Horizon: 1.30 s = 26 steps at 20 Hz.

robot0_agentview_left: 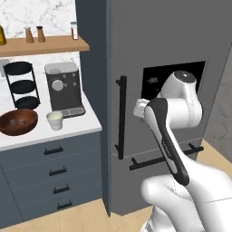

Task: Grab a lemon wedge from the fridge and one ice cube from the ice bowl, and put them in the glass of lemonade.

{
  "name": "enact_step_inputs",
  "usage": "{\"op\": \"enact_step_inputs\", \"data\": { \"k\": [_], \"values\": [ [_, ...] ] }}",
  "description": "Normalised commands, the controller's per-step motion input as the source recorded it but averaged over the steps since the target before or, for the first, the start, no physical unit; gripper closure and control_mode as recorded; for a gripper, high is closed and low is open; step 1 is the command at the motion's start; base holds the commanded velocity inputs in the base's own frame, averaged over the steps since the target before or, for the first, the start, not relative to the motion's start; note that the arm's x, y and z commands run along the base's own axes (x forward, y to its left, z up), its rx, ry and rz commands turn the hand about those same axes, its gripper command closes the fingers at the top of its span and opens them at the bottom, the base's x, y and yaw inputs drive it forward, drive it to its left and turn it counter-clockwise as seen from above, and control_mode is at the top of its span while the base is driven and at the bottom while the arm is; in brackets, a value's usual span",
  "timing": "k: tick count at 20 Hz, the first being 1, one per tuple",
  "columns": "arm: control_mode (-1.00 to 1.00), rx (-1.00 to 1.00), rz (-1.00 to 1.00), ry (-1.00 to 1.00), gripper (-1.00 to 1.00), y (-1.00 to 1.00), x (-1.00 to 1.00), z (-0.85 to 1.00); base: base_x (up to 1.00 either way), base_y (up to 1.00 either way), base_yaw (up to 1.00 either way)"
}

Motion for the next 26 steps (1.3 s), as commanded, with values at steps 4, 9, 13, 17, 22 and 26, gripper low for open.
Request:
{"op": "enact_step_inputs", "data": {
  "k": [4, 9, 13, 17, 22, 26],
  "values": [
    [1.00, 0.00, 0.00, 0.00, -1.00, 0.00, 0.00, 0.00, -0.57, 0.07, 0.00],
    [1.00, 0.00, 0.00, 0.00, -1.00, 0.00, 0.00, 0.00, -0.05, 0.21, 0.00],
    [1.00, 0.00, 0.00, 0.00, -1.00, 0.00, 0.00, 0.00, -0.20, 0.06, 0.00],
    [1.00, 0.00, 0.00, 0.00, -1.00, 0.00, 0.00, 0.00, -0.19, 0.02, 0.00],
    [1.00, 0.00, 0.00, 0.00, -1.00, 0.00, 0.00, 0.00, -0.13, 0.13, 0.00],
    [1.00, 0.00, 0.00, 0.00, -1.00, 0.00, 0.00, 0.00, -0.10, 0.13, 0.00]
  ]
}}
